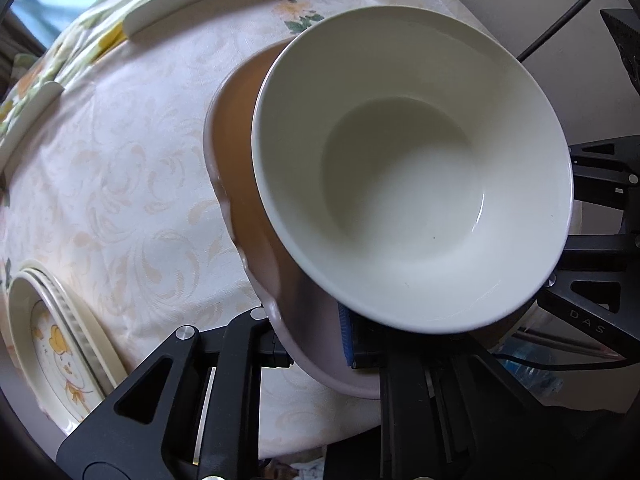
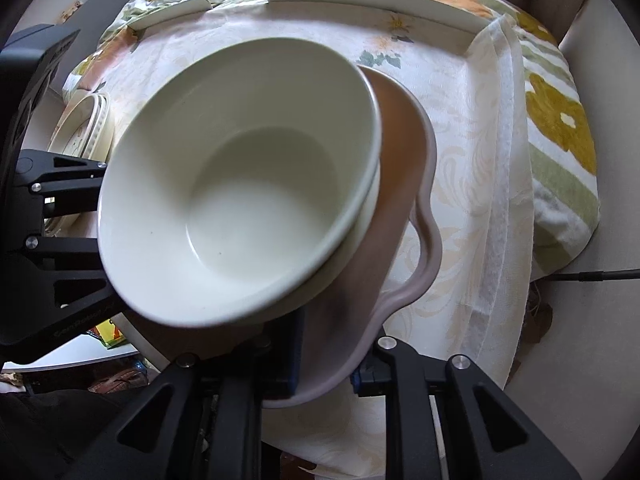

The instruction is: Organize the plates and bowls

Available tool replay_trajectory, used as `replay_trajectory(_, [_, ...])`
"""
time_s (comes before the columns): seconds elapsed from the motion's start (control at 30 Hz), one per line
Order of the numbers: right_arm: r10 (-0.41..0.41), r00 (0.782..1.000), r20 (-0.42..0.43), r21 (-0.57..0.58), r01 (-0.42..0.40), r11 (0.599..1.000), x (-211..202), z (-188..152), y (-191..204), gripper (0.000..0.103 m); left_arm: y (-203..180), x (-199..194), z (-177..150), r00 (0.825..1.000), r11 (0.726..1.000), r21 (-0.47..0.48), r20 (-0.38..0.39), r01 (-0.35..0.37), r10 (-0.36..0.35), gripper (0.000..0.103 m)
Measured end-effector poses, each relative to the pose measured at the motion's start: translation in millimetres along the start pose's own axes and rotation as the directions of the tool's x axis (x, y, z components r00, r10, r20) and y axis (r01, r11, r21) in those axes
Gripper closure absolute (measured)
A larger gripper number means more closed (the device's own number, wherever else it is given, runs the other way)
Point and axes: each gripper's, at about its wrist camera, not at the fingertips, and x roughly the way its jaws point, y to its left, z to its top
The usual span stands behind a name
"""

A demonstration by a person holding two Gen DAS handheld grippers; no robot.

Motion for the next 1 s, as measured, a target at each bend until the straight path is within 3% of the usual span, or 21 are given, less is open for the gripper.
replay_trajectory(0.3, [-0.032, 0.999, 0.043, -0.039, 0.034, 0.999, -20, -3, 16, 0.086, 8, -27, -8, 0.998, 0.999, -0.04, 0.054, -0.029, 0.031, 0.089])
replay_trajectory(0.57, [-0.015, 0.994, 0.106, -0.12, 0.027, 0.992, -62, 17, 45, 0.086, 39, -88, -32, 0.989, 0.992, -0.107, 0.125, -0.071, 0.085, 0.089])
replay_trajectory(0.8, [0.002, 0.992, 0.124, -0.186, 0.021, 0.982, -76, 43, 110, 0.086, 104, -132, -72, 0.984, 0.982, -0.169, 0.137, -0.088, 0.112, 0.089])
replay_trajectory(1.0, [0.02, 0.992, 0.128, -0.176, 0.003, 0.984, -67, 69, 177, 0.086, 178, -145, -107, 0.984, 0.98, -0.163, 0.12, -0.11, 0.13, 0.089])
